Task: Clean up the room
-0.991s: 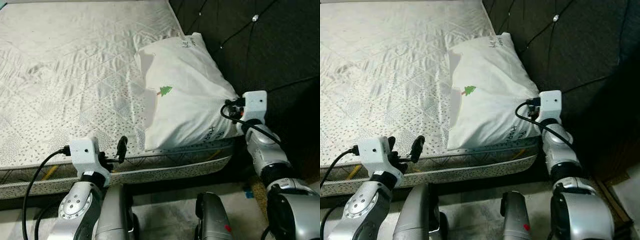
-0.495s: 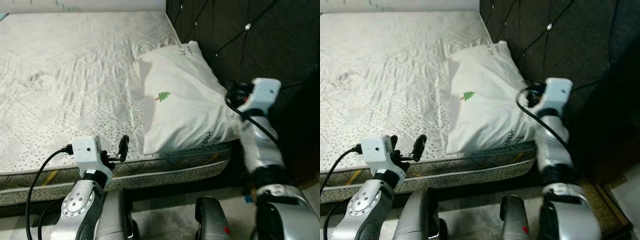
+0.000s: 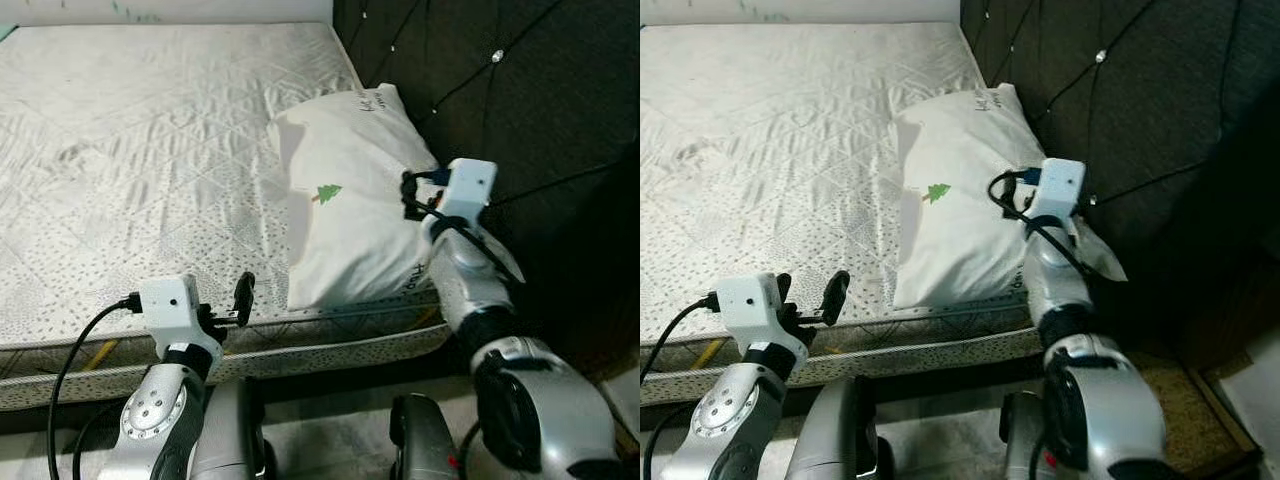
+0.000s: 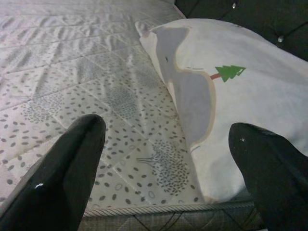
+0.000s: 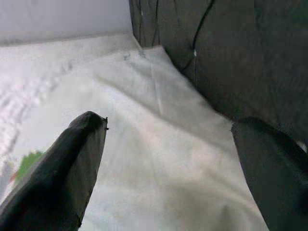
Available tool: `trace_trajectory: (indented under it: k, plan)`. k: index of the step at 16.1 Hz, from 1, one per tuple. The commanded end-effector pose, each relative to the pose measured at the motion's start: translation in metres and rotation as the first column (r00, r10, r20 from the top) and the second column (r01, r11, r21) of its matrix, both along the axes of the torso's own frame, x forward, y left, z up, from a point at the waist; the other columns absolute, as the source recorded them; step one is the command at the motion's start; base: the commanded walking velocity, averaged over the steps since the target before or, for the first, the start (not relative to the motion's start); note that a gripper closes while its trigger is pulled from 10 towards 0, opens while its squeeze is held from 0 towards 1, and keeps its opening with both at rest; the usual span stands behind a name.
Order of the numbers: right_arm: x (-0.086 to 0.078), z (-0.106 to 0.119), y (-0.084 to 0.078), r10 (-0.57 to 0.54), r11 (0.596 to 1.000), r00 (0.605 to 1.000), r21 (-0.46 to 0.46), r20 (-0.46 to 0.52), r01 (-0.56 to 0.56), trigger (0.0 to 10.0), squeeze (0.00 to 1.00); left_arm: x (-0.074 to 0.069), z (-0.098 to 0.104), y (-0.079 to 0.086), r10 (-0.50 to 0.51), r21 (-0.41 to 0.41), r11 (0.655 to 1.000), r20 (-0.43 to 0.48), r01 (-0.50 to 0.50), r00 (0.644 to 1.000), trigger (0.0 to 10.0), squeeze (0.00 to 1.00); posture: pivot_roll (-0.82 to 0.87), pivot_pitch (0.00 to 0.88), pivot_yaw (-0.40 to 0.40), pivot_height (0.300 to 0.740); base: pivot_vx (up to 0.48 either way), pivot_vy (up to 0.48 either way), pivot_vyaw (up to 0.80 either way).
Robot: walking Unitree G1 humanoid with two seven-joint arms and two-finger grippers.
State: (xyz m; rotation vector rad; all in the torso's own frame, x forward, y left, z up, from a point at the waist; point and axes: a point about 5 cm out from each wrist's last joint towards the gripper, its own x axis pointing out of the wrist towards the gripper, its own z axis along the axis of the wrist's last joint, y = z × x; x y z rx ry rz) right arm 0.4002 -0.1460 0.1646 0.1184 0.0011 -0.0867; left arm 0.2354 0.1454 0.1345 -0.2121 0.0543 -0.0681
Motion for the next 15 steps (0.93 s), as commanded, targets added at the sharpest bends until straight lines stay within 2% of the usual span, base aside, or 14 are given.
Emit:
trace_trajectory:
  k: [1,3,8,11,12,14,15]
  plan:
    - [-0.003,-0.020,0.001,-0.039,0.999,0.991,0.020,-0.130,0.042,10.0,1.00,-0.006,-0.001,0.002,0.012,0.008,1.000,-0.015,-0.012,1.000,10.0,0.00,0.13,0.149,-0.016,0.590,0.000,0.000,0.00]
    - [-0.012,-0.047,0.004,-0.068,0.996,0.956,0.042,-0.286,0.083,10.0,1.00,-0.010,-0.002,0.003,0.020,0.012,1.000,-0.022,-0.019,1.000,10.0,0.00,0.14,0.155,-0.020,0.590,0.000,0.000,0.00]
    - [-0.022,-0.069,0.002,-0.074,0.995,0.914,0.034,-0.399,0.095,10.0,1.00,-0.011,-0.002,0.002,0.021,0.006,1.000,-0.031,-0.021,0.999,10.0,0.00,0.13,0.160,-0.024,0.590,0.000,0.000,0.00]
    - [-0.015,-0.054,-0.002,-0.085,0.987,0.939,0.102,-0.333,0.125,10.0,1.00,-0.006,-0.002,0.001,0.016,0.006,1.000,-0.025,-0.015,1.000,10.0,0.00,0.12,0.144,-0.020,0.590,0.000,0.000,0.00]
    - [-0.005,-0.029,0.001,-0.045,0.984,0.977,0.162,-0.206,0.079,10.0,1.00,-0.002,-0.001,0.001,0.014,0.007,1.000,-0.016,-0.014,1.000,10.0,0.00,0.11,0.122,-0.019,0.590,0.000,0.000,0.00]
    - [0.000,-0.013,0.002,-0.006,0.987,0.993,0.159,-0.117,0.025,10.0,1.00,0.002,-0.002,0.001,0.013,0.006,1.000,-0.011,-0.013,1.000,10.0,0.00,0.11,0.104,-0.020,0.590,0.000,0.000,0.00]
    - [0.003,-0.004,0.002,0.013,0.986,0.997,0.164,-0.071,-0.001,10.0,0.91,0.004,-0.003,0.001,0.017,0.007,1.000,-0.012,-0.017,1.000,10.0,0.00,0.10,0.095,-0.020,0.590,0.000,0.000,0.00]
